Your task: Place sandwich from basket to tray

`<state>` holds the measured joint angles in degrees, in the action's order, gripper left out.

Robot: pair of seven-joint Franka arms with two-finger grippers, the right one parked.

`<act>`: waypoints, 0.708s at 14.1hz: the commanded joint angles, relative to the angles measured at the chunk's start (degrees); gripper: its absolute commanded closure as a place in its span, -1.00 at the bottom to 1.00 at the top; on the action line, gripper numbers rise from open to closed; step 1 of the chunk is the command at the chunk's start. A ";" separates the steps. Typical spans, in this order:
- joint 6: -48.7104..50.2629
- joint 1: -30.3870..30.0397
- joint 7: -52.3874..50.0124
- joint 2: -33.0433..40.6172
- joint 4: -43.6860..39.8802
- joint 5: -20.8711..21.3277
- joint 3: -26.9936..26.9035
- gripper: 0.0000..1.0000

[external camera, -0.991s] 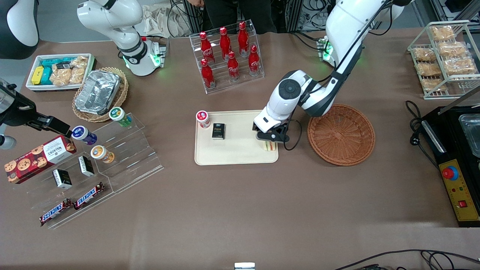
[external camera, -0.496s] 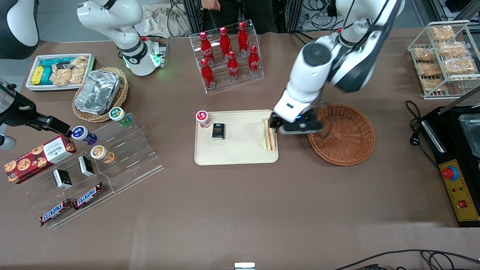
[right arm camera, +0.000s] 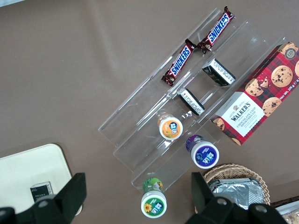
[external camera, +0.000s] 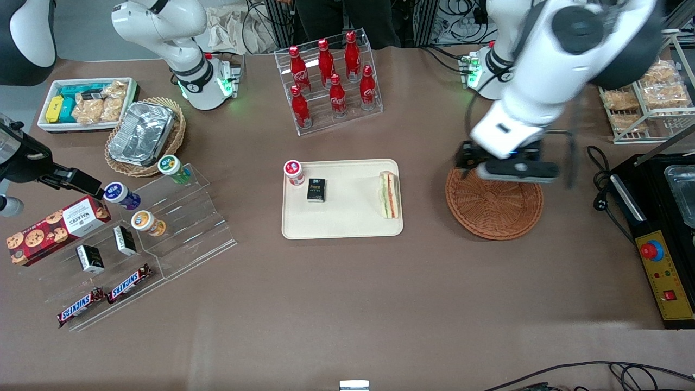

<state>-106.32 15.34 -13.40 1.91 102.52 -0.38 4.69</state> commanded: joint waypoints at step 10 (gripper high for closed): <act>5.33 -13.22 17.79 2.84 -2.04 -2.61 -1.54 -1.00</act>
<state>-101.39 5.21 4.29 5.74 102.58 -2.53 -0.09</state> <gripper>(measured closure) 0.000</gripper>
